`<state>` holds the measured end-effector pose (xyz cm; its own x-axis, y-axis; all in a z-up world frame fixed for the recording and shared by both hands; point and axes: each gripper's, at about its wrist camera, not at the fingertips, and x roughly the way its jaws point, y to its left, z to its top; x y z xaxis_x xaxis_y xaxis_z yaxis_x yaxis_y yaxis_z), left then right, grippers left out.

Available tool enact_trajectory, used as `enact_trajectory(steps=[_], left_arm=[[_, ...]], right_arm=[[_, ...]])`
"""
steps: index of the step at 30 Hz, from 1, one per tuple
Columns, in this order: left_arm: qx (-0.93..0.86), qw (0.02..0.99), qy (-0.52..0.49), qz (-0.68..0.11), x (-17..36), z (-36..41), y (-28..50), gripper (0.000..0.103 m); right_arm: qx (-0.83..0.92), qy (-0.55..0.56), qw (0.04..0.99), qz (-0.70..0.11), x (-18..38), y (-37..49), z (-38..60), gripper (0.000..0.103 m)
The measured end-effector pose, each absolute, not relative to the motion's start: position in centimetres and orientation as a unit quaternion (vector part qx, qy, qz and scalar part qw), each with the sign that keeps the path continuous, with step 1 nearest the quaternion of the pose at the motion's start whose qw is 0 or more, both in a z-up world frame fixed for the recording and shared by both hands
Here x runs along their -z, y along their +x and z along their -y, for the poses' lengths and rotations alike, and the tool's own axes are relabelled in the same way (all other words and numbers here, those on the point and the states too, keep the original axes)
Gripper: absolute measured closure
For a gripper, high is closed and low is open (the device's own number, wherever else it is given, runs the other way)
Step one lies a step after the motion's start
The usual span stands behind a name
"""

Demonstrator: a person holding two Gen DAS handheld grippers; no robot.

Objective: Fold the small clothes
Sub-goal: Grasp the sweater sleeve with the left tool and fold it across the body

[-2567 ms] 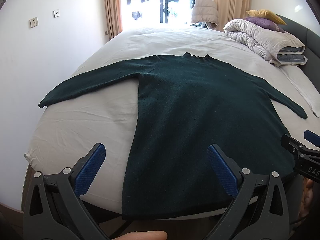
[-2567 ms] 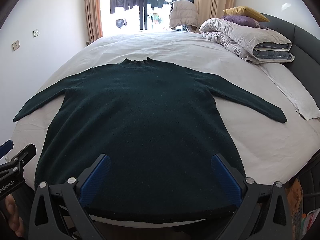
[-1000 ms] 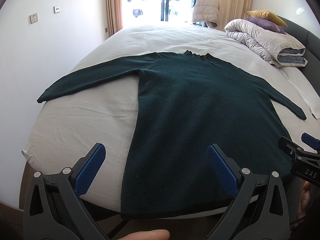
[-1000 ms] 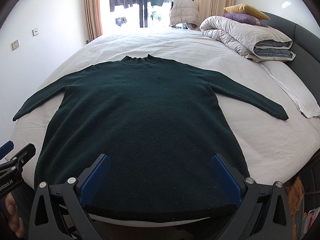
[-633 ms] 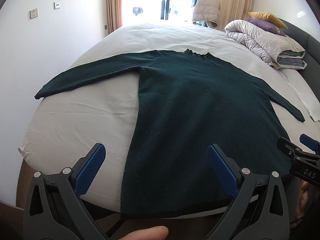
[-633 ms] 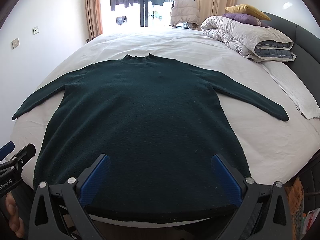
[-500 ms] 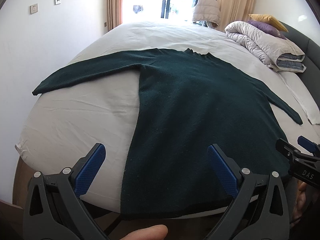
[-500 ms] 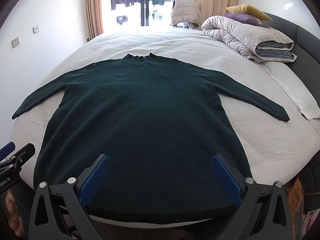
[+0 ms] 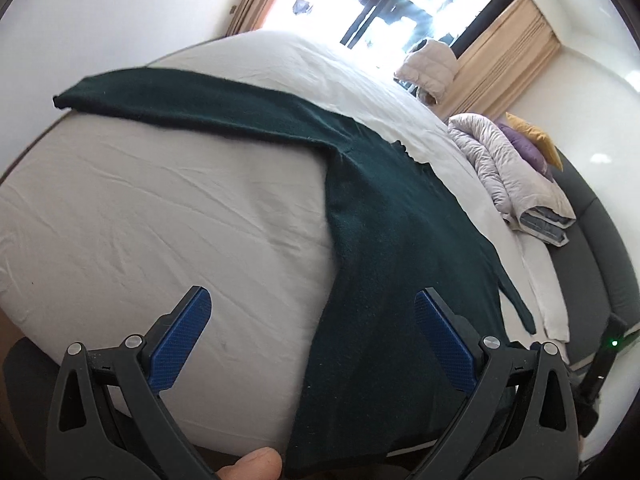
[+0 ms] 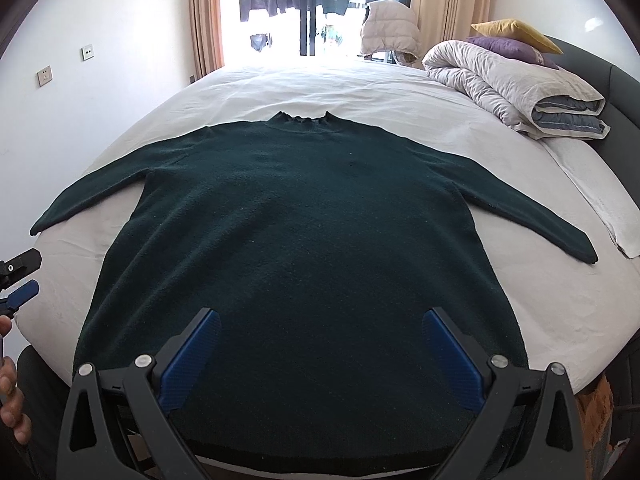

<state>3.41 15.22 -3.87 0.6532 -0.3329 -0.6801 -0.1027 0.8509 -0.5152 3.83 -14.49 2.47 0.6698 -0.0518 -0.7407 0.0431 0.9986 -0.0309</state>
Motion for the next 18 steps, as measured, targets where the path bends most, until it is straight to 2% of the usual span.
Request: enact_trajectory(steps=[2, 5, 11, 18], left_arm=[[0.039, 0.862, -0.305, -0.403, 4.3, -18.6, 4.3, 0.0], [-0.009, 0.854, -0.392, -0.341, 4.9, -25.1, 5.3, 0.0], [-0.039, 0.784, -0.558, -0.269, 9.4, -35.6, 8.8, 0.001], [-0.034, 0.782, -0.575, -0.237, 9.1, -39.0, 13.1, 0.003]], right_arm=[[0.019, -0.006, 0.917, -0.399, -2.7, 4.1, 14.1, 0.0], [0.012, -0.003, 0.919, -0.394, -2.7, 4.6, 13.9, 0.0], [-0.001, 0.013, 0.916, -0.4, -2.2, 5.7, 13.4, 0.0], [-0.01, 0.014, 0.91, -0.414, -1.1, 6.8, 12.5, 0.0]])
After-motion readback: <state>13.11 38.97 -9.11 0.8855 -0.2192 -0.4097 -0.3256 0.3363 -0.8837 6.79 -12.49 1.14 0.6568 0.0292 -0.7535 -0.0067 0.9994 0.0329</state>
